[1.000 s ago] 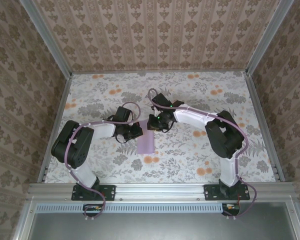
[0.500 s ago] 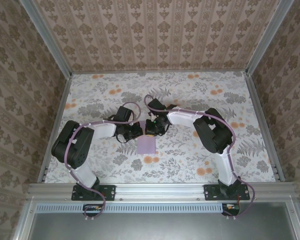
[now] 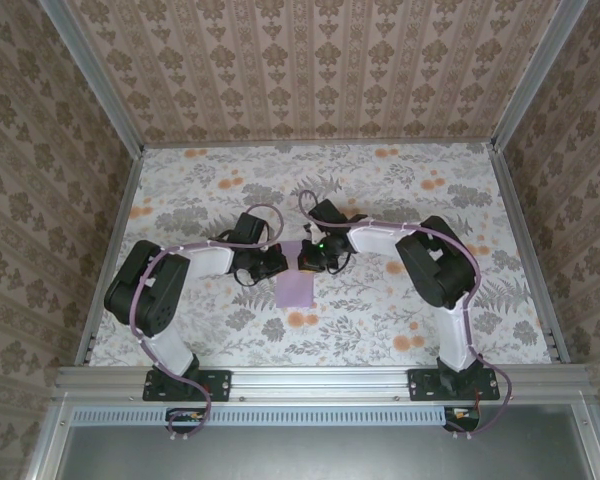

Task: Fold a paper plane with a square sheet of paper (pick it up from the middle)
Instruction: First fold in half a square sheet of paper at the center of the table.

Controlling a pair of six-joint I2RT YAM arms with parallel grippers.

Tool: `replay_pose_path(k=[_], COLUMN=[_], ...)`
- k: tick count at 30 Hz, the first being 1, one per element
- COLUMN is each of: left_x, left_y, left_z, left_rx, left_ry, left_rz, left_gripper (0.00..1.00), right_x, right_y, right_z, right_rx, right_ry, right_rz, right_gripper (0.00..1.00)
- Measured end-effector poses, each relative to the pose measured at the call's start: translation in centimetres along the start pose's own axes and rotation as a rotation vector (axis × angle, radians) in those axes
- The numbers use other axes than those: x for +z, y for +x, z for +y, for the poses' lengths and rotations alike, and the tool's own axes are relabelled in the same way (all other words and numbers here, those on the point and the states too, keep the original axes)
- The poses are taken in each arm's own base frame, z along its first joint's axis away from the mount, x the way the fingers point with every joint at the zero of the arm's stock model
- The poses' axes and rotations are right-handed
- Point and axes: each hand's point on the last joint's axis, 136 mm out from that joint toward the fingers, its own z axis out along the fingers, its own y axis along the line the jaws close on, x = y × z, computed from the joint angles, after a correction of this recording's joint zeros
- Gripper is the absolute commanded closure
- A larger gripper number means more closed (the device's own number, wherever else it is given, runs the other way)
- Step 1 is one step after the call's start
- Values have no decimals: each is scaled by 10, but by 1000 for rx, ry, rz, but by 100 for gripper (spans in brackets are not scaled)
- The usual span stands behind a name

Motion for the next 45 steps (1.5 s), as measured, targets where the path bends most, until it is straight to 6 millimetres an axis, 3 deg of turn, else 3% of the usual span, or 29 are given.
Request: replay_pose_path(k=[6, 10, 14, 21, 29, 35, 40, 42, 45], left_x=[2, 2, 1, 1, 1, 1, 2, 2, 2], left_y=[1, 1, 0, 0, 1, 1, 1, 1, 1], left_z=[1, 0, -1, -1, -1, -1, -1, -1, -1], left_rx=[6, 8, 10, 10, 10, 12, 12, 13, 12], left_ry=[12, 16, 18, 19, 17, 17, 17, 17, 17], left_rz=[-6, -10, -12, -12, -10, -10, -11, -12, -11], left_gripper=[100, 100, 100, 100, 100, 100, 100, 100, 100], right_x=[-20, -30, -33, -14, 4, -7, -28, -38, -42], right_y=[-6, -10, -14, -16, -21, -36, -57, -63, -59], right_z=[-26, -30, -9, 29, 8, -13, -33, -31, -11], right_rx=[29, 37, -11, -82, -41, 9, 46, 41, -5], right_ry=[14, 17, -26, -106, -101, -150, -125, -117, -125], right_rz=[-32, -57, -83, -60, -34, -57, -131, -163, -177], right_gripper=[100, 100, 100, 100, 100, 100, 100, 100, 100])
